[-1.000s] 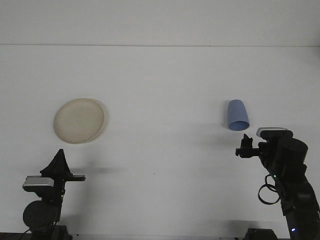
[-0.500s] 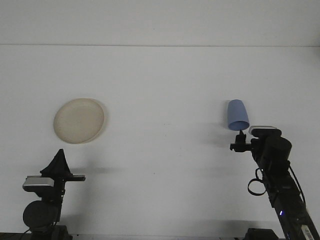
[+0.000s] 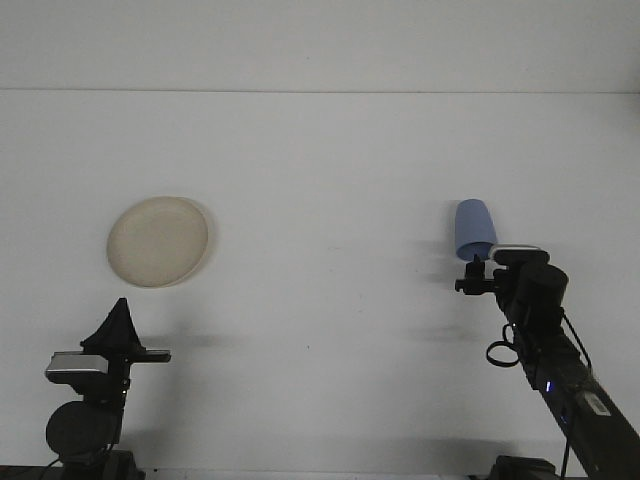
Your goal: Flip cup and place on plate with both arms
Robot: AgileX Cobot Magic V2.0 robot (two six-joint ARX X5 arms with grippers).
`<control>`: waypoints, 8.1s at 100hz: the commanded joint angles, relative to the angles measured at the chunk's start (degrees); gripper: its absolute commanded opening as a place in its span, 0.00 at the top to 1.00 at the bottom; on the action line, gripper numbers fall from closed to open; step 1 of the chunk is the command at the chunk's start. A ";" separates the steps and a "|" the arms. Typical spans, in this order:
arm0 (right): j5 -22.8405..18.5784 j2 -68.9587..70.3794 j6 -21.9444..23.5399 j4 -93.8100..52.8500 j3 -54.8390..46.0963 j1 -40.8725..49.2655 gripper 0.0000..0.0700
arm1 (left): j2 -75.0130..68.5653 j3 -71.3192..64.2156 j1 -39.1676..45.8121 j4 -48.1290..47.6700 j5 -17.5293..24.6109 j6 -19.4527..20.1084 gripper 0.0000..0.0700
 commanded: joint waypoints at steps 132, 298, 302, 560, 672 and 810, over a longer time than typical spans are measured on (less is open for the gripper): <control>-7.45 23.06 -2.71 25.66 4.04 -3.82 0.73 | -0.07 -1.16 -0.02 0.85 0.07 0.11 0.98; 6.12 -18.88 21.57 -64.52 38.10 27.10 1.00 | -0.07 -1.16 -0.02 0.85 0.07 0.11 0.98; 6.10 -16.94 22.51 -66.86 40.44 28.61 1.00 | -0.07 -1.16 -0.02 0.85 0.07 0.11 0.98; 0.94 33.79 13.11 -89.35 64.67 48.87 0.39 | -0.07 -1.16 -0.02 0.83 0.07 0.11 0.98; -1.01 2.82 -0.11 -83.03 59.10 7.93 0.39 | -0.07 -1.16 -0.02 0.83 0.07 0.11 0.98; -0.98 -49.75 2.21 -32.41 2.43 5.84 0.39 | -0.07 -1.16 -0.02 0.83 0.07 0.11 0.98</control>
